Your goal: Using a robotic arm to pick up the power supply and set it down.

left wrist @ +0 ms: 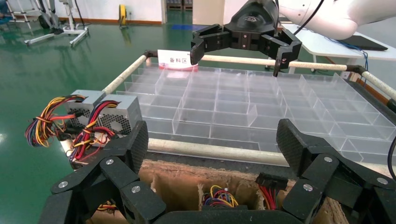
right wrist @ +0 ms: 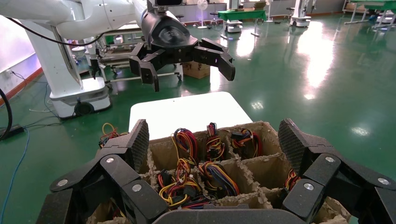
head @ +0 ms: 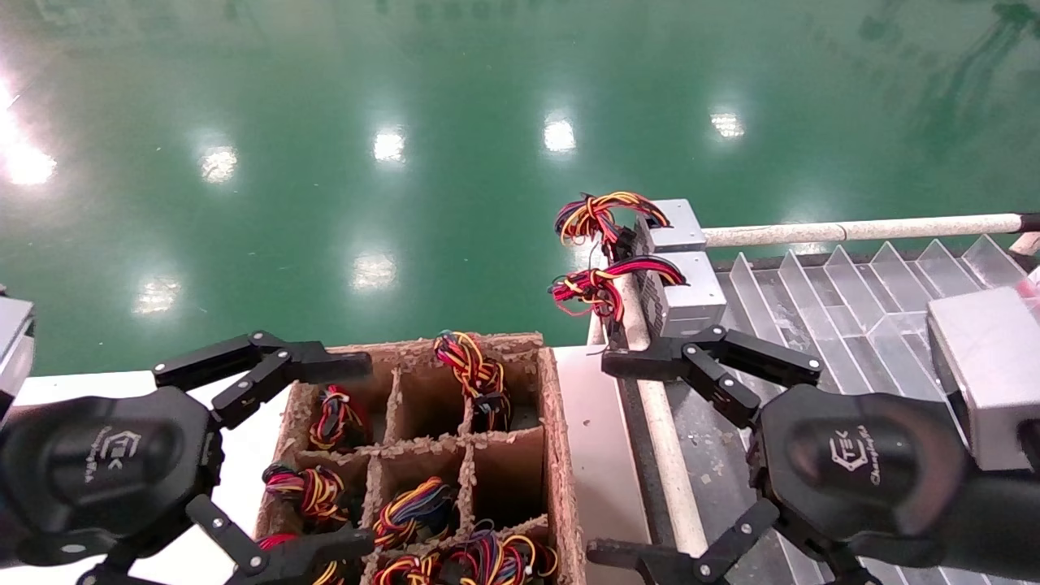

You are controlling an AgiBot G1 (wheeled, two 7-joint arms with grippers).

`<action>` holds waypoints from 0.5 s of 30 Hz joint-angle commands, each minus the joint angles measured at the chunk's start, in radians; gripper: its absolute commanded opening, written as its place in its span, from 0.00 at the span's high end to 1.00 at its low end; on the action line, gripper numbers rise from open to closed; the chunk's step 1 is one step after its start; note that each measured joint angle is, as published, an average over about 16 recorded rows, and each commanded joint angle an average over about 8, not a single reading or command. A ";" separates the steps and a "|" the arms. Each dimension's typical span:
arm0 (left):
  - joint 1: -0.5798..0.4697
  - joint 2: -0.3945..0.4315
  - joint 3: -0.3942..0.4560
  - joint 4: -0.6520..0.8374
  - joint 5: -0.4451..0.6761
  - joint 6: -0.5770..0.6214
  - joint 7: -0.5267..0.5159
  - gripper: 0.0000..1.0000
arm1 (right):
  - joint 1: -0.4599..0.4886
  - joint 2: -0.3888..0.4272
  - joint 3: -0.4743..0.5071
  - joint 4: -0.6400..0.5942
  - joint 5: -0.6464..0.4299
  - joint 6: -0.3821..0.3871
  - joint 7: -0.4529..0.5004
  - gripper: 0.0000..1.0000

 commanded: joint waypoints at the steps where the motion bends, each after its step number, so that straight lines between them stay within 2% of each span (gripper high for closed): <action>1: 0.000 0.000 0.000 0.000 0.000 0.000 0.000 0.00 | 0.000 0.000 0.000 0.000 0.000 0.000 0.000 0.00; 15: 0.000 0.000 0.000 0.000 0.000 0.000 0.000 0.00 | 0.000 0.000 0.000 0.000 0.000 0.000 0.000 0.00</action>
